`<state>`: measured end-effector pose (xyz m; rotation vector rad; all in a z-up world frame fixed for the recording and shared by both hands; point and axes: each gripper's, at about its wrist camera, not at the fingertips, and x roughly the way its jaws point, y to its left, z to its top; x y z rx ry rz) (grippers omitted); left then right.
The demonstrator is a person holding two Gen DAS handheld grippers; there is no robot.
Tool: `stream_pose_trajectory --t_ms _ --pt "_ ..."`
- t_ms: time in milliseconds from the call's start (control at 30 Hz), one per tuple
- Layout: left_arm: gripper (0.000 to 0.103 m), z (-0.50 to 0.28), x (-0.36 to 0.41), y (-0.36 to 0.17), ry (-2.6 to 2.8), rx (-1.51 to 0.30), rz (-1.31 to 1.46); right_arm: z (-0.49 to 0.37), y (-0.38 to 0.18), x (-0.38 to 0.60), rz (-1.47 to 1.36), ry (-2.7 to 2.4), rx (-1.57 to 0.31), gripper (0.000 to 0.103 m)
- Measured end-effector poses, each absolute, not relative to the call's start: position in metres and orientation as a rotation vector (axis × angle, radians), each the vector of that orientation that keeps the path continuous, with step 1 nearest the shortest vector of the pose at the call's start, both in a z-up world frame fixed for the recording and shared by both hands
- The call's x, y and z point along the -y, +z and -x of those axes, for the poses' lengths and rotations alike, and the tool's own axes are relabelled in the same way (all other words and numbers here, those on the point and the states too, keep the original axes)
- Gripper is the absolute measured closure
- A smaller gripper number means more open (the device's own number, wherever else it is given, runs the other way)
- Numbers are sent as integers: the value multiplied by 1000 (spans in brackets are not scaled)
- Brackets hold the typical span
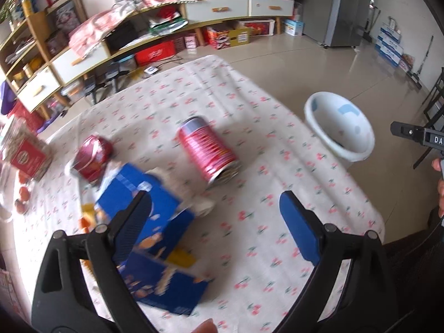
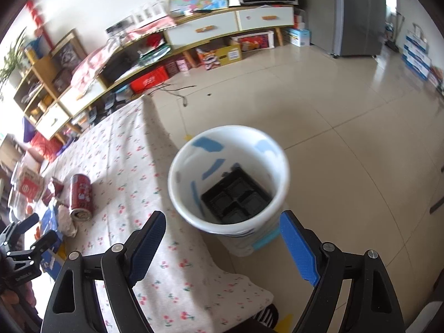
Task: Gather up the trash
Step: 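Move the left tool back over the table toward the snack pile, then grasp the blue snack box with the right tool and lift it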
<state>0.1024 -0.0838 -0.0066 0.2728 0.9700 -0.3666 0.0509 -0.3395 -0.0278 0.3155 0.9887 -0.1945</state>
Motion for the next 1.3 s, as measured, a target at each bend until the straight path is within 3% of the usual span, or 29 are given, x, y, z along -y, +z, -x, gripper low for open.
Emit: stream_pose_trajectory --t_ms 633,700,767,833,1000,1100,1167,1300 --pt "10 -102 -72 -32 -216 -1046 79 -99 -39 206 -126 3 -1041 17" --pt "15 -104 -78 -38 -234 -1050 130 -103 -41 195 -113 12 -1047 17" --pt "28 -108 -81 -43 -245 -1056 163 -107 -43 186 -102 17 -1051 17" --pt "36 -111 -85 -42 -249 -1040 193 -111 -44 178 -94 22 -1055 17" --pt "38 -120 -89 -42 -253 -1043 232 -121 -48 162 -75 42 -1065 17" --pt "47 -127 -89 -49 -242 -1064 239 -127 -51 151 -63 54 -1075 17" --pt "65 -130 -90 -54 -219 -1077 240 -129 -52 145 -60 61 -1079 17" --pt "83 -129 -99 -54 -233 -1080 304 -134 -54 131 -42 85 -1084 17"
